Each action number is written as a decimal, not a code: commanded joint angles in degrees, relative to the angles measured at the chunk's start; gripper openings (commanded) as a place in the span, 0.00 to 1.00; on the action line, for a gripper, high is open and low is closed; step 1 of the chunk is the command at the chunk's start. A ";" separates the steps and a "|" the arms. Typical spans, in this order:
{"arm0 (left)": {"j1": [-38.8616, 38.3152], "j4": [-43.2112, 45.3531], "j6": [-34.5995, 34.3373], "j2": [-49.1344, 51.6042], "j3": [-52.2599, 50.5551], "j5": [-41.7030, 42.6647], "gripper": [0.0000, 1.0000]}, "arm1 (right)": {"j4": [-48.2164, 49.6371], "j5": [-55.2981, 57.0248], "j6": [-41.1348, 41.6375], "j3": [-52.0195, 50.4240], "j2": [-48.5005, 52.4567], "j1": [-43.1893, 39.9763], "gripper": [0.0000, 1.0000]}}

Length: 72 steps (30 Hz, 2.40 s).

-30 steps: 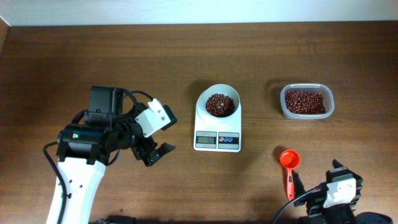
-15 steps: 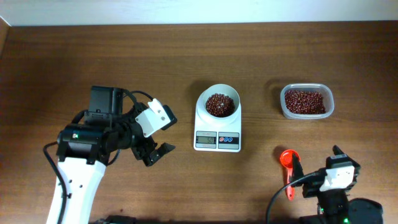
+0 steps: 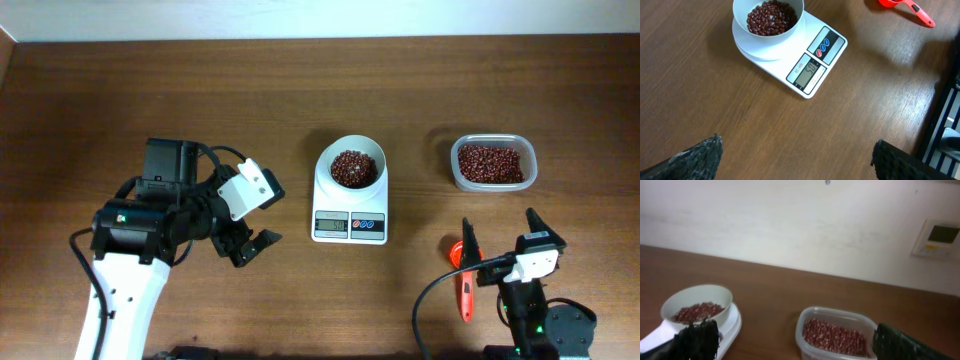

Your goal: Scoop and weigh 50g on scale

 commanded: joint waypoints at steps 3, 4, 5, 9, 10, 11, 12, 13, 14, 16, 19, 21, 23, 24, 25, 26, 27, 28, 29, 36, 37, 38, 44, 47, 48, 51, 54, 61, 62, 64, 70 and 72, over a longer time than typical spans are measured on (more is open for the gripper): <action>0.31 0.11 -0.31 0.04 1.09 0.20 0.99 | 5.27 -3.28 0.83 -4.26 -0.68 -3.17 0.99; 0.31 0.11 -0.31 0.04 1.09 0.20 0.99 | 5.90 -3.06 0.83 -4.90 -0.68 -3.56 0.99; 0.31 0.09 -0.31 0.04 1.09 0.22 0.99 | 6.91 -2.78 0.81 -5.90 -0.68 -4.11 0.99; 0.31 0.11 -0.31 0.04 1.09 0.20 0.99 | 10.95 -2.49 0.83 -9.92 -0.68 -5.38 0.99; 0.31 0.11 -0.31 0.04 1.09 0.22 0.99 | 11.56 -2.47 0.85 -10.58 -0.68 -5.38 0.99; 0.31 0.11 -0.31 0.04 1.09 0.20 0.99 | 12.09 -2.45 0.83 -11.26 -0.68 -5.38 0.99; 0.31 0.09 -0.31 0.04 1.09 0.22 0.99 | 11.93 -2.43 0.83 -11.50 -0.68 -5.38 0.99; 0.31 0.09 -0.31 0.04 1.09 0.22 0.99 | 11.30 -2.19 0.79 -11.50 -0.68 -5.38 0.99; 0.31 0.11 -0.31 0.04 1.09 0.22 0.99 | 10.84 -1.57 0.81 -11.50 -0.68 -5.38 0.99; 0.31 0.11 -0.31 0.04 1.09 0.22 0.99 | 9.62 -0.11 0.79 -11.50 -0.68 -5.38 0.99; 0.31 0.11 -0.31 0.04 1.09 0.20 0.99 | 7.93 1.27 0.11 -11.50 -0.68 -5.38 0.99; 0.31 0.11 -0.31 0.04 1.09 0.20 0.99 | 7.96 1.40 0.04 -11.50 -0.68 -5.38 0.99; 0.31 0.09 -0.31 0.04 1.09 0.22 0.99 | 7.89 1.33 0.02 -11.50 -0.68 -5.38 0.99; 0.31 0.11 -0.31 0.04 1.07 0.22 0.99 | 7.89 1.46 -0.04 -11.50 -0.68 -5.38 0.99; 0.31 0.11 -0.31 0.04 1.09 0.20 0.99 | 7.87 1.46 -0.07 -11.50 -0.68 -5.38 0.99; 0.31 0.11 -0.31 0.04 1.09 0.22 0.99 | 7.85 1.64 -0.04 -11.50 -0.68 -5.38 0.98; 0.31 0.11 -0.31 0.04 1.09 0.22 0.99 | 7.82 1.64 -0.04 -11.50 -0.68 -5.38 0.99; 0.31 0.09 -0.31 0.04 1.09 0.20 0.99 | 7.85 1.55 -0.02 -11.50 -0.68 -5.38 0.99; 0.31 0.11 -0.31 0.04 1.09 0.22 0.99 | 7.87 1.46 -0.02 -11.50 -0.68 -5.38 0.99; 0.31 0.09 -0.31 0.04 1.09 0.22 0.99 | 7.98 1.44 -0.02 -11.50 -0.68 -5.38 0.99; 0.31 0.11 -0.31 0.04 1.09 0.20 0.99 | 7.98 1.44 -0.02 -11.50 -0.68 -5.38 0.99; 0.31 0.11 -0.31 0.04 1.09 0.20 0.99 | 7.98 1.44 -0.02 -11.50 -0.68 -5.38 0.99; 0.31 0.11 -0.31 0.04 1.09 0.20 0.99 | 7.98 1.44 -0.02 -11.50 -0.68 -5.38 0.99; 0.31 0.11 -0.31 0.04 1.09 0.20 0.99 | 7.98 1.44 -0.02 -11.50 -0.68 -5.38 0.99; 0.31 0.11 -0.31 0.04 1.09 0.22 0.99 | 7.98 1.44 -0.02 -11.50 -0.68 -5.38 0.99; 0.31 0.11 -0.31 0.04 1.09 0.22 0.99 | 7.98 1.44 -0.02 -11.50 -0.68 -5.38 0.99; 0.31 0.11 -0.31 0.04 1.09 0.22 0.99 | 7.98 1.44 -0.02 -11.50 -0.68 -5.38 0.99; 0.31 0.09 -0.31 0.04 1.09 0.22 0.99 | 7.98 1.44 -0.02 -11.50 -0.68 -5.38 0.99; 0.28 0.09 -0.31 0.04 1.09 0.24 0.99 | 7.98 1.44 -0.02 -11.50 -0.68 -5.38 0.99; 0.31 0.09 -0.31 0.04 1.07 0.20 0.99 | 7.98 1.44 -0.02 -11.50 -0.68 -5.38 0.99; 0.35 -0.55 -0.31 -1.46 1.03 0.22 0.99 | 7.98 1.44 -0.02 -11.50 -0.68 -5.38 0.99; 0.35 -0.55 -0.31 -3.02 1.03 0.20 0.99 | 7.98 1.44 -0.02 -11.50 -0.68 -5.38 0.99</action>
